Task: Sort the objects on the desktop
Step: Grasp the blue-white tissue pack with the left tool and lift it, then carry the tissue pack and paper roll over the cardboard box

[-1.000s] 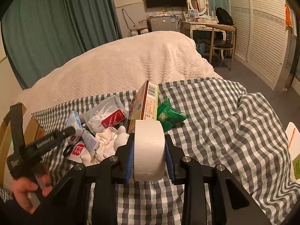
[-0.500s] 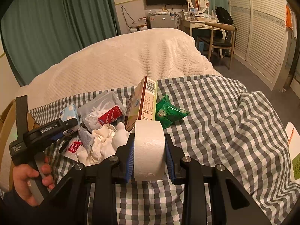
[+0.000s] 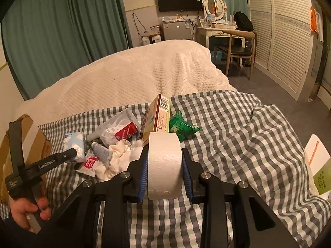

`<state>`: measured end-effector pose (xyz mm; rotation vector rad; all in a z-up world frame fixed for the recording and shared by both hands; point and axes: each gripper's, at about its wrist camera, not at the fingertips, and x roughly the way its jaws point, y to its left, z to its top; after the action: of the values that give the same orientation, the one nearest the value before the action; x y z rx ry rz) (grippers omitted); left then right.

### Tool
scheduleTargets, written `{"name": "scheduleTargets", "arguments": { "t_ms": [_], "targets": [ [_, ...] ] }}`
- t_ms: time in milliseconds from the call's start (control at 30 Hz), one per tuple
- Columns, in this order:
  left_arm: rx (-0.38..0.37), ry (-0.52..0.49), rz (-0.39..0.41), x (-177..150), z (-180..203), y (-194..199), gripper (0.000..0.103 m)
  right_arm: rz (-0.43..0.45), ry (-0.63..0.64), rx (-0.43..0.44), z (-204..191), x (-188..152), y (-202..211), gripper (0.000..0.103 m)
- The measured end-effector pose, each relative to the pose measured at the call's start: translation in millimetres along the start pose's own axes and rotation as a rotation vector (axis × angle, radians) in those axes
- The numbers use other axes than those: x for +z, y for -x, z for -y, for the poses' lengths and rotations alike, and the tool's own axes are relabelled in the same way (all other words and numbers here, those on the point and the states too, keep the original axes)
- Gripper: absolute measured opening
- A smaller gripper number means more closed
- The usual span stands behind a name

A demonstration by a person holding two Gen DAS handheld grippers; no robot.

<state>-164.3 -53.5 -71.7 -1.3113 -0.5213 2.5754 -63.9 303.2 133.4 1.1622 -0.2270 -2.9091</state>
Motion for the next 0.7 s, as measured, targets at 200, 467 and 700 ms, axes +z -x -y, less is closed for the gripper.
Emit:
{"name": "scheduleTargets", "arguments": {
  "t_ms": [200,467,700],
  "targets": [
    [-0.003,-0.07,0.023,-20.3,11.0,28.6,0.031,-0.005,0.016,0.005,-3.8,-9.5,20.6,0.028],
    [0.015,-0.114,-0.008,-49.2,18.5,49.7,0.031,-0.015,0.013,0.028,-4.4,-26.5,49.1,0.028],
    [-0.025,-0.136,0.034,-42.5,30.2,99.3,0.031,-0.044,0.054,0.059,-27.3,-37.8,81.6,0.028]
  ]
}}
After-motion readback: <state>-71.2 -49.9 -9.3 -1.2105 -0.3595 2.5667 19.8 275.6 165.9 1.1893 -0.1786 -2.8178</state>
